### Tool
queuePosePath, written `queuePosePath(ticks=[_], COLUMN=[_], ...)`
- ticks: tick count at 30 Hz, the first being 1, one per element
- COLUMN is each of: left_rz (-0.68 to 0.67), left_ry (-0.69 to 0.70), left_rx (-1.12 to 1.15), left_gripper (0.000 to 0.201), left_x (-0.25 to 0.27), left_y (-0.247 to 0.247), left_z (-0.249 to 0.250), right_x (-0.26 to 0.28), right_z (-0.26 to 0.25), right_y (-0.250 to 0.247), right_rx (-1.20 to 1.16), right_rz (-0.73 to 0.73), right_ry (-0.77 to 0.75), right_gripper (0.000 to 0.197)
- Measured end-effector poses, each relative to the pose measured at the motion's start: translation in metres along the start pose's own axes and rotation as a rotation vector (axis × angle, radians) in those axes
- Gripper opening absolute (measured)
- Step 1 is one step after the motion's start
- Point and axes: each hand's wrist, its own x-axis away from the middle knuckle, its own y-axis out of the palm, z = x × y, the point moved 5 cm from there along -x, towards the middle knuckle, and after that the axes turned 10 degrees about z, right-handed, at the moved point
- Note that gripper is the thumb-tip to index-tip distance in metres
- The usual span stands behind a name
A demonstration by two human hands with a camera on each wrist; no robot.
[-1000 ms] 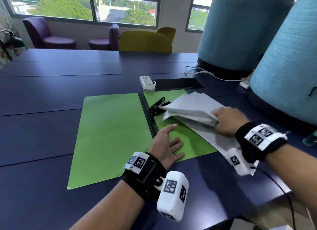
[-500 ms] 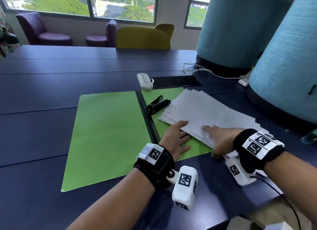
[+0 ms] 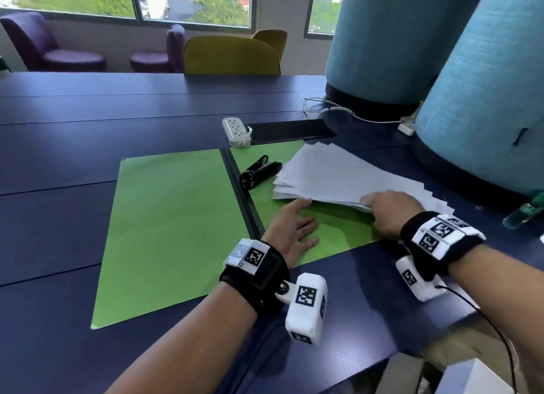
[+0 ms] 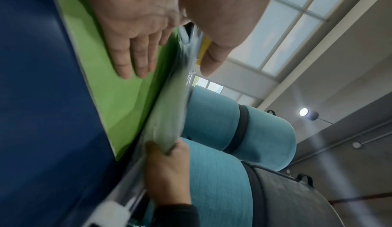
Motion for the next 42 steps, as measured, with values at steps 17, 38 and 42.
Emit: queuePosePath(ticks=[17, 38, 42], left_rz=[-0.025, 0.301, 0.454], left_ry=[-0.007, 0.838, 1.087], left_rx=[0.082, -0.105, -0.204], left_gripper=[0.054, 0.064, 0.025], left_x=[-0.013, 0.090, 0.128], left_y=[-0.010, -0.109, -0.124], left_z=[-0.005, 0.166, 0.201], right_x=[0.025, 0.022, 0.021], right_z=[0.013, -0.082, -0.105], right_y=[-0.114, -0.131, -0.157], right_rx=[-0.530, -1.696, -1.796], right_rz=[0.370, 0.120, 0.348], right_ry=[-0.089, -0.123, -0.100], right_gripper=[0.025, 0.029, 0.023])
